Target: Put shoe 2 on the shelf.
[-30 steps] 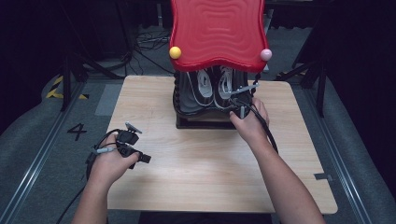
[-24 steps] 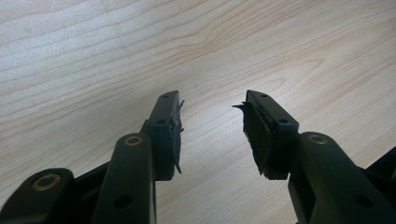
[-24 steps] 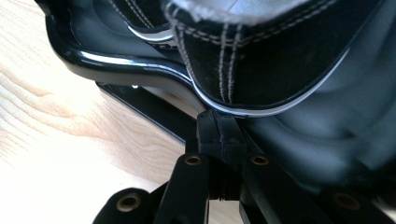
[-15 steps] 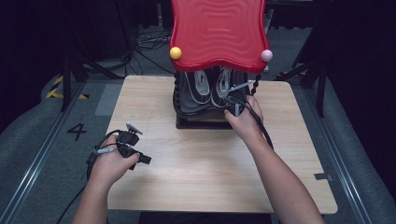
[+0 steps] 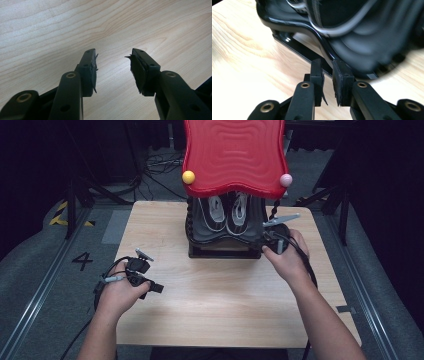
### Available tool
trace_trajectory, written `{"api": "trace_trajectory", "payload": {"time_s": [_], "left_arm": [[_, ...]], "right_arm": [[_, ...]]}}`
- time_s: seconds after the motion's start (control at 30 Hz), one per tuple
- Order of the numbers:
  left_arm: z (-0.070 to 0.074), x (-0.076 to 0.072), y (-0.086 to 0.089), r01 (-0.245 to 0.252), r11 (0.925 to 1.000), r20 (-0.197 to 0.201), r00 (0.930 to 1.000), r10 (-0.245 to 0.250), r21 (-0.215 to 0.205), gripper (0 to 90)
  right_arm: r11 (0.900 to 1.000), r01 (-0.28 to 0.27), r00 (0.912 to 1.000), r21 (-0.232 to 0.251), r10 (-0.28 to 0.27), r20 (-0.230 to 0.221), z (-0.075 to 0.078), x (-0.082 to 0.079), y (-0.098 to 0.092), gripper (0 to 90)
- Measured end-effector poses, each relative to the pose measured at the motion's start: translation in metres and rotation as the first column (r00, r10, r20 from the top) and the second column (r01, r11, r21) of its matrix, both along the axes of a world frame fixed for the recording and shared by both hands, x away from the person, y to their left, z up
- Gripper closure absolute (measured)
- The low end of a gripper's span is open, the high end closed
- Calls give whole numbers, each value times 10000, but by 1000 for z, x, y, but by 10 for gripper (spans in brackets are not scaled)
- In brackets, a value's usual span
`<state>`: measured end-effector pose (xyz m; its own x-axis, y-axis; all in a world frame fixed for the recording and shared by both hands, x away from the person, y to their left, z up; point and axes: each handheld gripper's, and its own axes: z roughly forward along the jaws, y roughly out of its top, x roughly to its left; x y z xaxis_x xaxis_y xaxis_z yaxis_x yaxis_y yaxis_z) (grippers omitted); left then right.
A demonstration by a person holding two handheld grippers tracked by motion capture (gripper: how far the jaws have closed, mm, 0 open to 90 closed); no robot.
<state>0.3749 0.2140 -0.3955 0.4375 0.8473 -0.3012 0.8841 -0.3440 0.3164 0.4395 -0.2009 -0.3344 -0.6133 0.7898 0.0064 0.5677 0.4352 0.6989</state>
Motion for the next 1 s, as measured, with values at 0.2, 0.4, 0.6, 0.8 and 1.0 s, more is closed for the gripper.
{"api": "trace_trajectory", "payload": {"time_s": [0.2,0.4,0.6,0.8,1.0], "left_arm": [[-2,-1,8,-254,9997,-21,9997,254,10,561],[-3,0,10,-369,9993,128,9992,370,-33,552],[-10,4,13,-364,9993,160,9992,364,-61,541],[-18,7,19,-358,9993,466,9983,362,-89,482],[-26,7,21,-89,9999,795,9968,77,144,408]], "right_arm": [[9991,427,9985,-46,-428,-356,-13,-26,-48,710],[9971,764,9949,-7,-763,-658,-31,-42,-79,656],[9899,1409,9834,-186,-1421,-1131,-73,-54,-115,533],[9833,1772,9728,-426,-1815,-1441,-91,-54,-128,467],[9762,2098,9677,-545,-2153,-1314,-109,-51,-139,428]]}}
